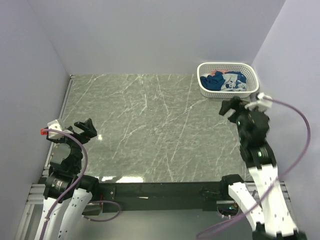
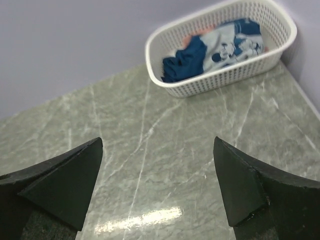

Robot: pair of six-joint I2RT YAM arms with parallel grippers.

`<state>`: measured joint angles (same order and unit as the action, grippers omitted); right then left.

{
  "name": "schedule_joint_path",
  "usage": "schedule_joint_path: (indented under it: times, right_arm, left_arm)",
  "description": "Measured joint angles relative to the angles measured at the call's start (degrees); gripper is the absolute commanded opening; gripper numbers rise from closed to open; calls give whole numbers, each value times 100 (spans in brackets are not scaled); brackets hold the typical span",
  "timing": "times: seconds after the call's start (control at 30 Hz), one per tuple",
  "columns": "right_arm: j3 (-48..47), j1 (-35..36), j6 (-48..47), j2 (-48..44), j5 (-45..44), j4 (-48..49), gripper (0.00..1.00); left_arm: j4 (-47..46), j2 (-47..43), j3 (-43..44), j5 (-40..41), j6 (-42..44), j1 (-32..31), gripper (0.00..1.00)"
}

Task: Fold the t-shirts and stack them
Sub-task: Grab the tshirt from the pile

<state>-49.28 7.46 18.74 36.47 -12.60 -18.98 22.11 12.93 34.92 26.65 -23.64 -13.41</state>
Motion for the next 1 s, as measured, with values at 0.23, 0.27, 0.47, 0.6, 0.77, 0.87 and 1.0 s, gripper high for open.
schedule_joint_path:
  times: [0.23, 0.27, 0.47, 0.6, 0.77, 0.87, 1.0]
  right_arm:
    - [-1110, 0, 203, 2623, -592, 76, 88]
    - [-1217, 0, 190, 2964, -675, 133, 87]
    - [-2013, -109, 101, 4789, -905, 332, 78]
    - [-2935, -286, 48, 6008, -931, 448, 77]
    - [-4030, -522, 22, 7416, -933, 516, 77]
    - [-4568, -640, 7, 8118, -892, 525, 76]
    - [-5187, -780, 13, 8826, -745, 496, 75]
  left_arm:
    - [-20, -125, 0, -4, 28, -70, 99]
    - [-22, -131, 0, -4, 35, -92, 99]
    - [-24, -146, 0, -4, 46, -197, 100]
    - [-24, -146, 0, -4, 46, -205, 99]
    - [-35, -50, 0, -7, 48, -205, 99]
    - [-39, 127, 0, -31, 57, -205, 99]
    - [-37, 363, 0, -92, 68, -205, 99]
